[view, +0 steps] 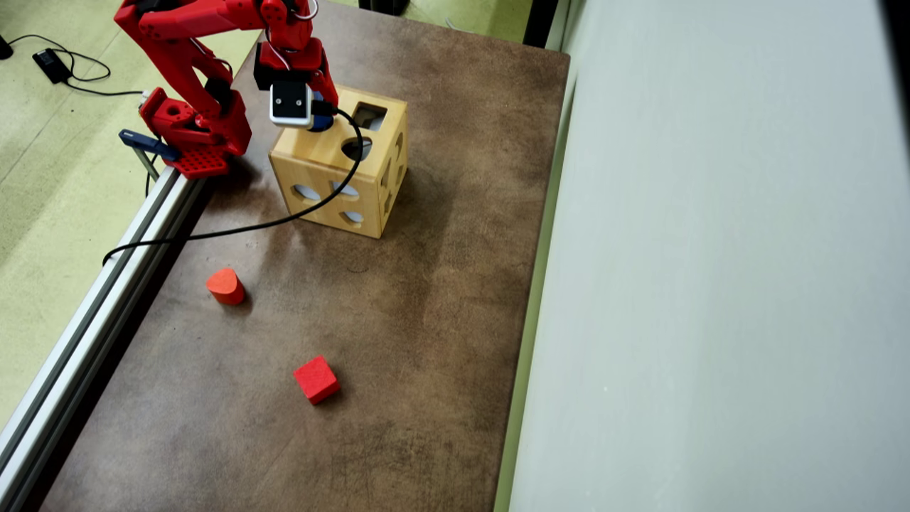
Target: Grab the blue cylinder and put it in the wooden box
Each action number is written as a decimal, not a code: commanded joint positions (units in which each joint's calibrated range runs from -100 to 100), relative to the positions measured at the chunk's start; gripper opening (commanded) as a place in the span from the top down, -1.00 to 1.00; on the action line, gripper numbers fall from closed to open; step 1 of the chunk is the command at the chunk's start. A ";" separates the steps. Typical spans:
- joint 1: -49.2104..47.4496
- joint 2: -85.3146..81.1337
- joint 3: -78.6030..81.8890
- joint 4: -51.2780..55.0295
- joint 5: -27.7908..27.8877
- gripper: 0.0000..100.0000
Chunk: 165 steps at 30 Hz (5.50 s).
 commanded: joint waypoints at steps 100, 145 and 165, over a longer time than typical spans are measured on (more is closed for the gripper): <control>-10.45 -53.34 -3.07 1.38 -3.86 0.94; 14.14 -72.70 3.46 2.03 -2.25 0.94; 14.14 -72.70 3.46 1.87 -2.34 0.94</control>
